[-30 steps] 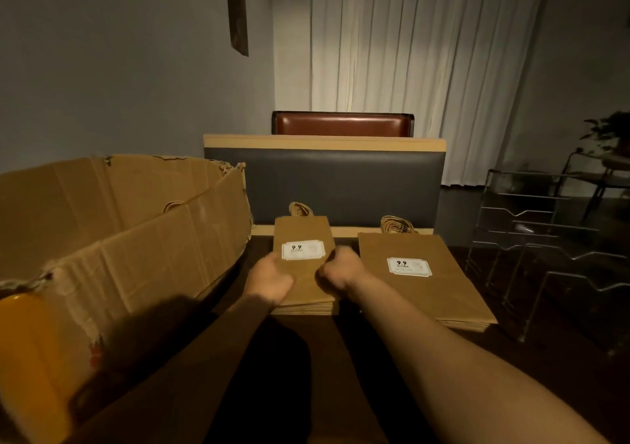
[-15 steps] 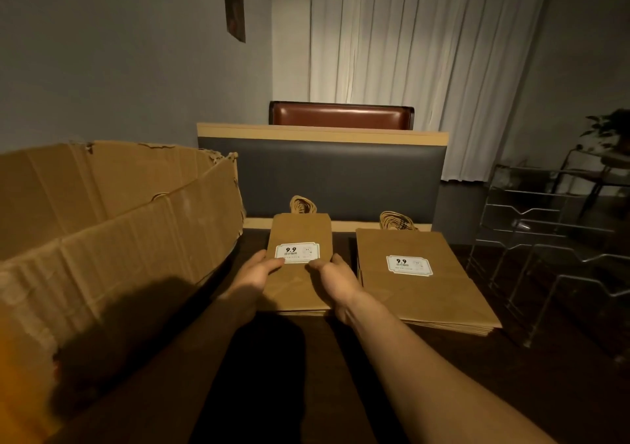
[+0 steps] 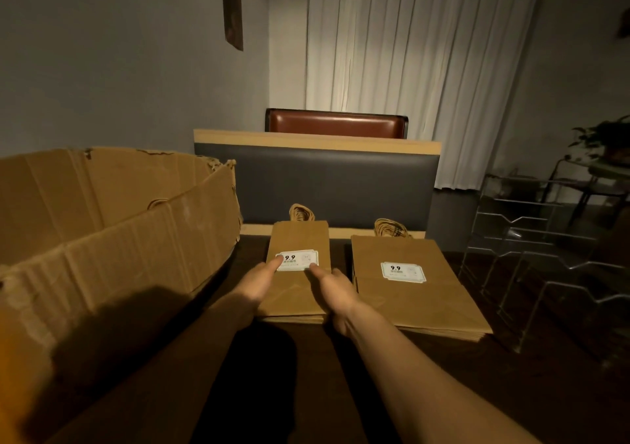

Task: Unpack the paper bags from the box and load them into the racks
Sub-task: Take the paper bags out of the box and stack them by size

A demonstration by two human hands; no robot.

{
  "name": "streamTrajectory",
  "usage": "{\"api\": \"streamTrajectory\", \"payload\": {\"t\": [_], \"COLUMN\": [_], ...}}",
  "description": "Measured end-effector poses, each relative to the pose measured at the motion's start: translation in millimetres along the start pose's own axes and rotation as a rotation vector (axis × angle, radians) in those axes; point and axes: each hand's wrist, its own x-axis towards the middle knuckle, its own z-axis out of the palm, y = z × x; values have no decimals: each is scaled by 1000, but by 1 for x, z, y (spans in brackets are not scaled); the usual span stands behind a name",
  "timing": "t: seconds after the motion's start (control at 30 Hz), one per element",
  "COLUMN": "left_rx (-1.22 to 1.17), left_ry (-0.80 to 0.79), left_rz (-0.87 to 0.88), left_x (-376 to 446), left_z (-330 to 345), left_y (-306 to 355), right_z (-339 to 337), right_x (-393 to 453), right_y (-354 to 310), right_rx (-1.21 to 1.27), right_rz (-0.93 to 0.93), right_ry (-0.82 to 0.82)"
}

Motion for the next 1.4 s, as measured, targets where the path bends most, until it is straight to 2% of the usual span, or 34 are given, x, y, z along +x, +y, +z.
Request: {"api": "streamTrajectory", "payload": {"t": [0.13, 0.23, 0.4, 0.57, 0.77, 0.87, 1.0, 1.13, 1.27, 1.4], "left_rx": [56, 80, 114, 264, 453, 575, 712, 867, 1146, 1259], "left_ry": [-7, -11, -13, 85, 113, 141, 225, 203, 174, 31], "left_rz": [36, 126, 244, 401, 609, 649, 571, 359, 97, -317], "left_x": [-1, -15, -60, -121, -183, -209, -211, -192, -157, -122], "left_z": [-5, 1, 4, -1, -38, -75, -153, -222, -283, -320], "left_y": [9, 19, 40, 72, 115, 134, 139, 134, 124, 120], "right_z": [-7, -11, -19, -14, 18, 43, 94, 141, 180, 217], "right_x": [-2, -13, -52, -106, -157, -166, -162, -135, -99, -59], "right_y": [-11, -23, -56, -86, -129, -149, -173, -191, -200, -204], "right_rx": [-52, -150, -272, -371, -456, -484, -576, -780, -1181, -1714], "right_rz": [-4, -57, -217, -365, -546, -617, -705, -727, -650, -407], "right_ry": [10, 29, 14, -13, -90, -139, -221, -329, -444, -529]}}
